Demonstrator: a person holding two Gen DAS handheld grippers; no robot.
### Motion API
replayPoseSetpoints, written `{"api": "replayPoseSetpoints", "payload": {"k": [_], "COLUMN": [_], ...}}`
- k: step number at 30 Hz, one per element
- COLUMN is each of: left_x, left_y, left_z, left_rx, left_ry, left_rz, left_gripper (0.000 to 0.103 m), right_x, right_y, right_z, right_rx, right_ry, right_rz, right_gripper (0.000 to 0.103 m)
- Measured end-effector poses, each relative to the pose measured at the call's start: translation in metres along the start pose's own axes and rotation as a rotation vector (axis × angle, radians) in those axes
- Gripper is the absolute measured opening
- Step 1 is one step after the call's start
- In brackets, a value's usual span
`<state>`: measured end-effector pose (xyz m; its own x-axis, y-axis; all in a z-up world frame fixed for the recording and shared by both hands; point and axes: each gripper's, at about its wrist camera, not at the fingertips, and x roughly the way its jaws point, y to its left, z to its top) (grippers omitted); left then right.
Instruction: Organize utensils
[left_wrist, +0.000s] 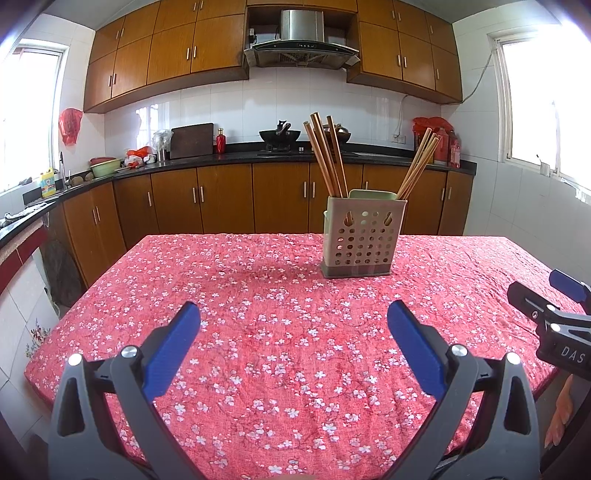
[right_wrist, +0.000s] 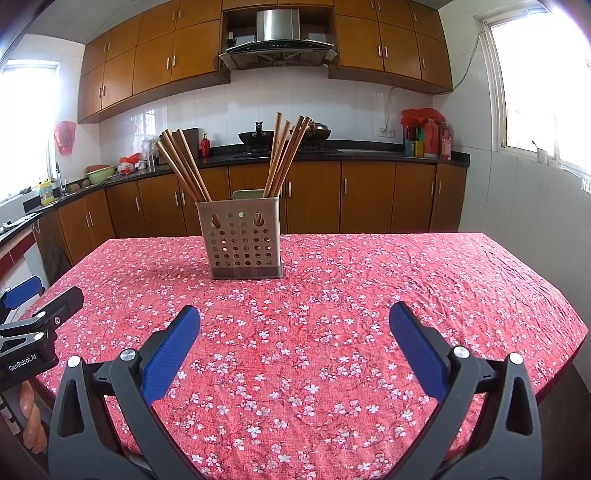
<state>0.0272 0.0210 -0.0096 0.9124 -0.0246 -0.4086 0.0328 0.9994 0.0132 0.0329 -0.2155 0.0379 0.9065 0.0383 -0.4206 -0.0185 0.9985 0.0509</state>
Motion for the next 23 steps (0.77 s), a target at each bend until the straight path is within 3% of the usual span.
{"api": "replayPoseSetpoints", "payload": {"k": [23], "left_x": [0.0011], "left_y": [-0.0023], "left_z": [-0.0021], "left_rx": [-0.009], "left_ry": [0.004], "left_rz": [0.004], "left_gripper": [0.099], "right_x": [0.0003], "right_y": [0.002], "right_z": [-0.0015], "right_rx": [0.004], "right_ry": [0.002], "right_rz": [-0.001], "right_gripper": [0.101]}}
